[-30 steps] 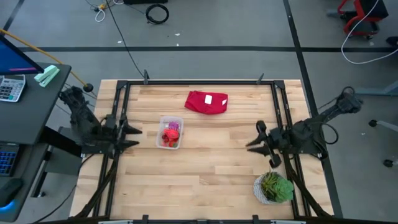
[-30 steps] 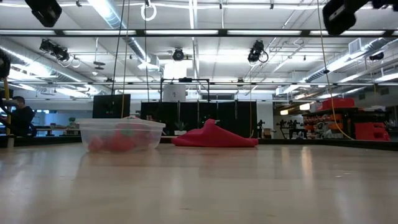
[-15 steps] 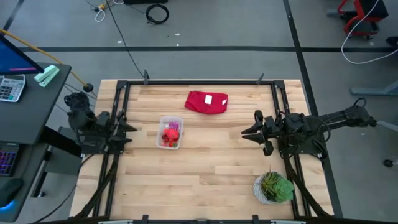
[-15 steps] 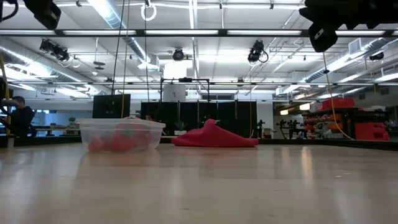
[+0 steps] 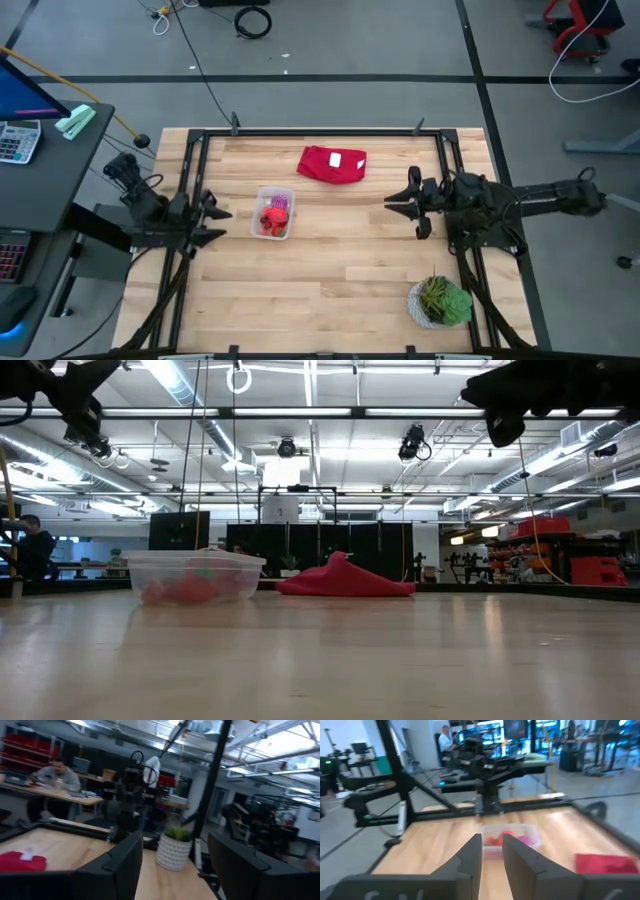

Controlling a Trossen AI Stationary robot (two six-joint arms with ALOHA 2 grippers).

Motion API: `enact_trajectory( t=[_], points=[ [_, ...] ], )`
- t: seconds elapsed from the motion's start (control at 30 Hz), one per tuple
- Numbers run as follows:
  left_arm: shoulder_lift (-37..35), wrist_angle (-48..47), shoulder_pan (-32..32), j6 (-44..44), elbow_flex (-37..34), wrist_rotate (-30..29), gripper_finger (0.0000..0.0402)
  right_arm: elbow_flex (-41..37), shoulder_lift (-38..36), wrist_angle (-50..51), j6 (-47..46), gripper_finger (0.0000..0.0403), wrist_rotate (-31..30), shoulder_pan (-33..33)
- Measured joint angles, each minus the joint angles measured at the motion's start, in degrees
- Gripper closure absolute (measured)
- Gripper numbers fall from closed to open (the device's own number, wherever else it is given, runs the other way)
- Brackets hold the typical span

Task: Pick and placing Produce into tupperware
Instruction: Return to Home Position

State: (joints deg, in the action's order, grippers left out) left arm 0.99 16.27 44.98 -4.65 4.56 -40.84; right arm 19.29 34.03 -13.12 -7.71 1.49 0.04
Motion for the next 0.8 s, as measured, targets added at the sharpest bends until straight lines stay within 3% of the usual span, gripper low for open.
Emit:
enact_trajectory(
  t=[0.27, 0.53, 0.8],
  points=[
    [0.0, -0.34, -7.92, -2.17, -0.35, 1.66, 0.0179, 0.0, 2.82, -2.42, 0.03, 0.0318, 16.04, -13.53],
    [0.0, -0.24, -17.16, -1.53, -0.35, 16.97, 0.018, 0.02, 11.09, -12.82, -0.01, 0.0318, 25.14, -19.75],
    [0.0, -10.0, -22.97, -9.02, -0.35, 21.62, 0.0185, 0.04, 17.67, -14.74, -1.75, 0.0318, 26.08, -19.92]
  ],
)
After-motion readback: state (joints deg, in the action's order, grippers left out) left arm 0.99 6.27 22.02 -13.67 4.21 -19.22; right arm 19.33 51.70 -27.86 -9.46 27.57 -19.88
